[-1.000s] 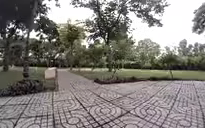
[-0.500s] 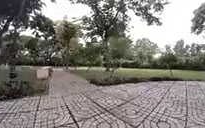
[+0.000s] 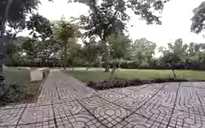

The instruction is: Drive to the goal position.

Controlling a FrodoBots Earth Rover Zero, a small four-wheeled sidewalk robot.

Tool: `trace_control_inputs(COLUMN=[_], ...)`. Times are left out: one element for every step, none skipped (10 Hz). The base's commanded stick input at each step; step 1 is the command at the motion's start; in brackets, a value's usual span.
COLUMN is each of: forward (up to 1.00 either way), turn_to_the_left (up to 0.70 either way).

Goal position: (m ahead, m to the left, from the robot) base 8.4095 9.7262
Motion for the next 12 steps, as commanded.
trace_control_inputs(forward=[0.7, 0.7, 0.7, 0.7, 0.7, 0.7, 0.7, 0.7, 0.7, 0.7, 0.7, 0.7], turn_to_the_left=[0.27, 0.27, 0.27, 0.27, 0.19, 0.0, 0.0, 0.0, 0.0, 0.0, 0.0, 0.0])
